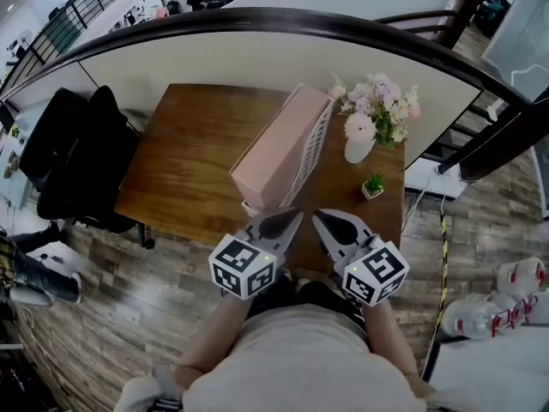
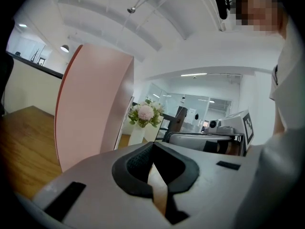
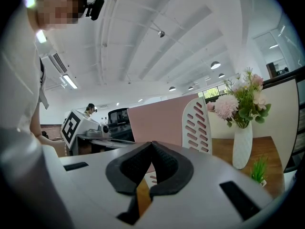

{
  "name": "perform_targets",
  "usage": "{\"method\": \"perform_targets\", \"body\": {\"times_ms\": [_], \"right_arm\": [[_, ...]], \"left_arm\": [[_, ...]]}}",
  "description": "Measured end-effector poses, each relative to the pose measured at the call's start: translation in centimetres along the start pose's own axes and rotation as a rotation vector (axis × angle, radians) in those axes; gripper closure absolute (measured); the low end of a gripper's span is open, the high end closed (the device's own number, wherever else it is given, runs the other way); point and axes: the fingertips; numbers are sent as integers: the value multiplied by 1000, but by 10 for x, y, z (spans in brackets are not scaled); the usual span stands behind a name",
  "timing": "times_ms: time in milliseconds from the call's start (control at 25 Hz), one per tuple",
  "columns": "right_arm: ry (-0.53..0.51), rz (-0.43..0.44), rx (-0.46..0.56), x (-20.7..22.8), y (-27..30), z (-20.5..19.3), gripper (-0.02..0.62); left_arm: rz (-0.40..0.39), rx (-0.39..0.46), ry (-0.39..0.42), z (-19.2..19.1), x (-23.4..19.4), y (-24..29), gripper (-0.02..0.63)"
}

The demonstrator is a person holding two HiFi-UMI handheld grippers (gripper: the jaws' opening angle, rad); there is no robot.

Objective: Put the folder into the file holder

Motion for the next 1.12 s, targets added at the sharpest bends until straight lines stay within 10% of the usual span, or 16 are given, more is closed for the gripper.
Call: {"method": "perform_targets", "body": {"times_ms": [1120], "right_arm": [[-29, 10, -28, 3, -3, -6, 597]], "left_arm": [[3, -31, 2, -8, -1, 5, 594]]}}
Point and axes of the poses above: the fingertips, and each gripper's own axes: y forward along the fingers, x to its right, z out of its top, and after that the axes turned 10 degrees about x, right-handed
